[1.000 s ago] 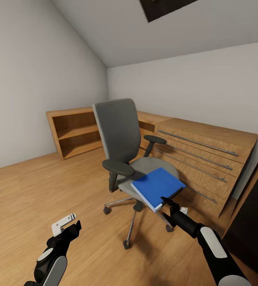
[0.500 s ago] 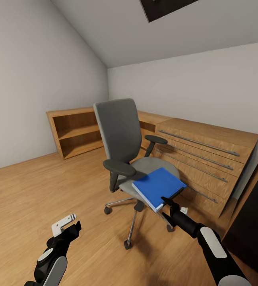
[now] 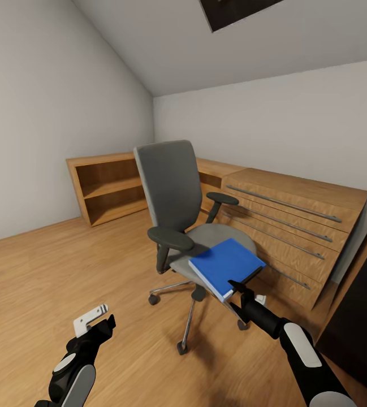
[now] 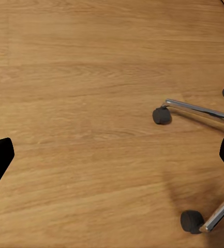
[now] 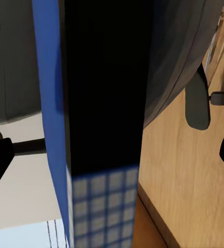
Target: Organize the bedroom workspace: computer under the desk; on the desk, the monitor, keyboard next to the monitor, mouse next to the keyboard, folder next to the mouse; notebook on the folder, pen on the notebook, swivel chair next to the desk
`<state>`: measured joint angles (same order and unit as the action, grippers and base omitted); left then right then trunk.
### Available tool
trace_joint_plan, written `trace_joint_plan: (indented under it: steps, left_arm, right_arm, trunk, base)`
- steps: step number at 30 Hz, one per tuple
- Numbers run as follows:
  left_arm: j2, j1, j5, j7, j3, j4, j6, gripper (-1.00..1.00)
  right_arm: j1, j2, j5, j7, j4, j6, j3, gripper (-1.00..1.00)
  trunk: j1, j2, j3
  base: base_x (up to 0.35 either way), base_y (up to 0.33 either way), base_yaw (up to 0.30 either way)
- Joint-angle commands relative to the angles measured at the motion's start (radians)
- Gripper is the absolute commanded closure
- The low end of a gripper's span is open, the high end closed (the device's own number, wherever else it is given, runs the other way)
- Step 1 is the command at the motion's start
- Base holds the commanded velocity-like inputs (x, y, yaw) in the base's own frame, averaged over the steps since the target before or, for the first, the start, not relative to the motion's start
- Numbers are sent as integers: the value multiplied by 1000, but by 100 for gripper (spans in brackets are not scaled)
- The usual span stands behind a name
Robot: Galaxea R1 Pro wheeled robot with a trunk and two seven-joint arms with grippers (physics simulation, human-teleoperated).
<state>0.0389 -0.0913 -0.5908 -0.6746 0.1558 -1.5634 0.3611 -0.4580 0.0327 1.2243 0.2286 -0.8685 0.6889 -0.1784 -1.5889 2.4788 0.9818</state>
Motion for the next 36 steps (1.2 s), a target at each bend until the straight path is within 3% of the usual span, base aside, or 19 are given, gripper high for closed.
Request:
trace_joint_plan:
  steps: [1, 26, 36]
  left_arm:
    - [1, -1, -6, -8, 2, -1, 2, -100]
    - [1, -1, -6, -10, 2, -1, 2, -100]
    - [1, -1, -6, -10, 2, 0, 2, -100]
  right_arm:
    - [-1, 0, -2, 3, 0, 6, -3, -100]
    - [-1, -1, -3, 3, 1, 4, -2, -100]
    - [-1, -15, -5, 3, 1, 6, 0, -100]
  trunk:
    - [0, 0, 1]
    - [0, 0, 1]
    - [0, 0, 1]
  base:
    - [0, 0, 0]
    - [12, 0, 0]
    - [0, 0, 0]
